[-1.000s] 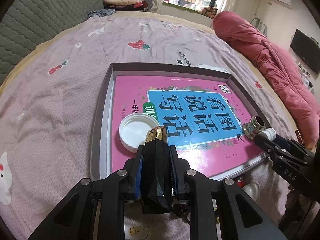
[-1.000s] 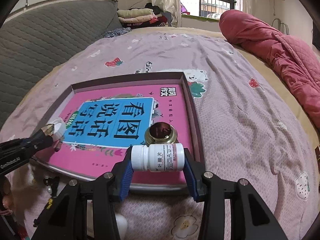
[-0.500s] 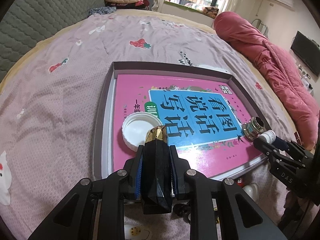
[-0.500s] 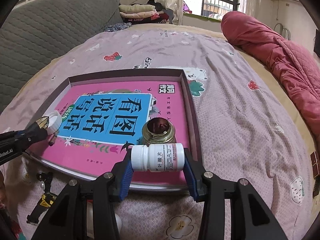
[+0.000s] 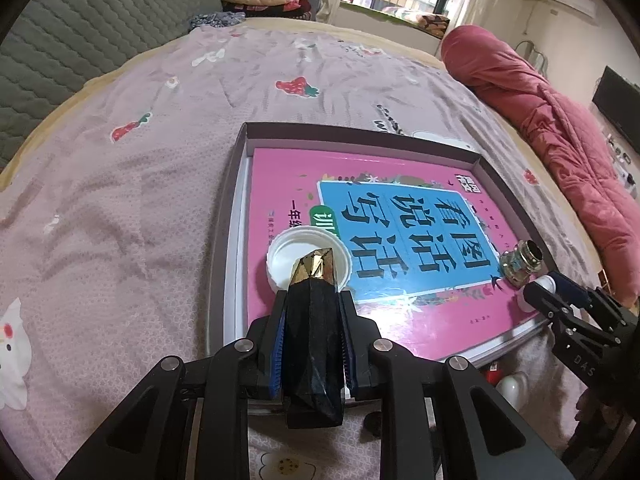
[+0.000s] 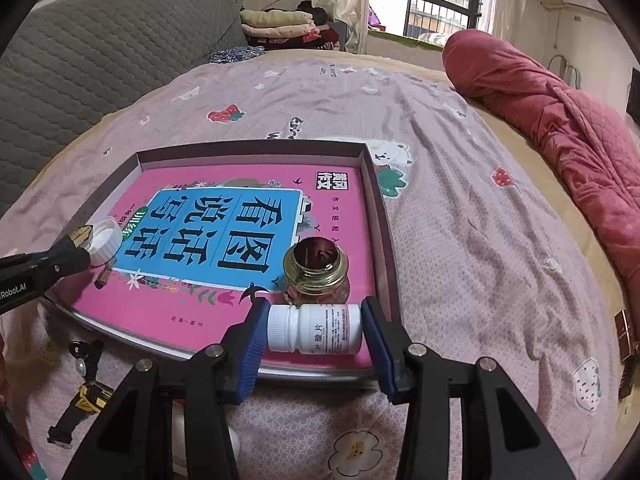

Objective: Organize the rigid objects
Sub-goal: 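Release the pill bottle by the brass jar with the right tool while the left tool drops the lipstick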

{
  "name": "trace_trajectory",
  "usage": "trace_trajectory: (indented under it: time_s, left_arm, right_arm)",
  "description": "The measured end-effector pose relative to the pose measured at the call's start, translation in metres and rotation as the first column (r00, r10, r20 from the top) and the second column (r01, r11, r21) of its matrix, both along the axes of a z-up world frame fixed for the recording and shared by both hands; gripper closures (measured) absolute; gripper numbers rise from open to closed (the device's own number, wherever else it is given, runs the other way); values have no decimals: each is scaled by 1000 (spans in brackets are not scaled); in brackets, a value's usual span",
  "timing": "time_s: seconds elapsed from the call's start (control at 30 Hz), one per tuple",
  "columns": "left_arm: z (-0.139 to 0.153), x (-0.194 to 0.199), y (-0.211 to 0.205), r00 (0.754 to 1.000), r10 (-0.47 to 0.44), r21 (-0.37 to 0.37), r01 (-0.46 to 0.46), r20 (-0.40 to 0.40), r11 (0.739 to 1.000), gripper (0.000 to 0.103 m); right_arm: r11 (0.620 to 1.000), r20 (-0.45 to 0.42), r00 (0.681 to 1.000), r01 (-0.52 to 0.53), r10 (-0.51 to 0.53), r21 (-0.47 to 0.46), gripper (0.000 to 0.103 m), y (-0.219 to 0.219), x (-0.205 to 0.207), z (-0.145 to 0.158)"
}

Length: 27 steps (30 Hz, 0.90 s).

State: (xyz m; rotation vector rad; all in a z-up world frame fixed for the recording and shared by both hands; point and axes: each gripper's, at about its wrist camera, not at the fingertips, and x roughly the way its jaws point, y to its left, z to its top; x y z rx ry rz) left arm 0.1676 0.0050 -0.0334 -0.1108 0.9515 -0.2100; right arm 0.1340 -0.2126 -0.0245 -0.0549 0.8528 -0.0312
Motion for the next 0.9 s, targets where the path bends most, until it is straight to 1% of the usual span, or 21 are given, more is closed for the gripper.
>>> trace_trajectory:
  time_s: [0.1,0.27,0.33,0.4,0.57,0.67,0.77,0.9]
  left_arm:
    - [0,0,1,1000,1,-1,-1,-2,1000,80]
    - [2,1,1,1000,2,-2,-2,4,1000,75]
    - [4,0,1,1000,-1,-16,2,15,1000,66]
    - [6,-1,1,1000,-2,-15,3,23,1000,61]
    - [6,0,4,1000,8,-21,-8,18,1000,61]
    - [9,-1,5,999,13,-26,-12,29,1000,60]
    - [11,-2,6,999,16,-23,-15,41,1000,59]
    - [14,-3,6,999,18,-16,-17,51,1000,54]
  right_arm:
    - [1000,1,1000,0,0,3,56,0,0,0]
    - [1000,2,1000,0,0,3,54,0,0,1]
    - [1000,4,1000,0,0,6,54,-1,-1,1]
    - [1000,4,1000,0,0,3,54,0,0,2]
    - [1000,4,1000,-1,1,3,54,0,-1,2]
    - [1000,5,1000,0,0,4,54,0,-2,3]
    - [1000,12,1000,0,0,6,54,-1,-1,4]
    - [1000,30,1000,-2,2,15,54,-1,-2,7]
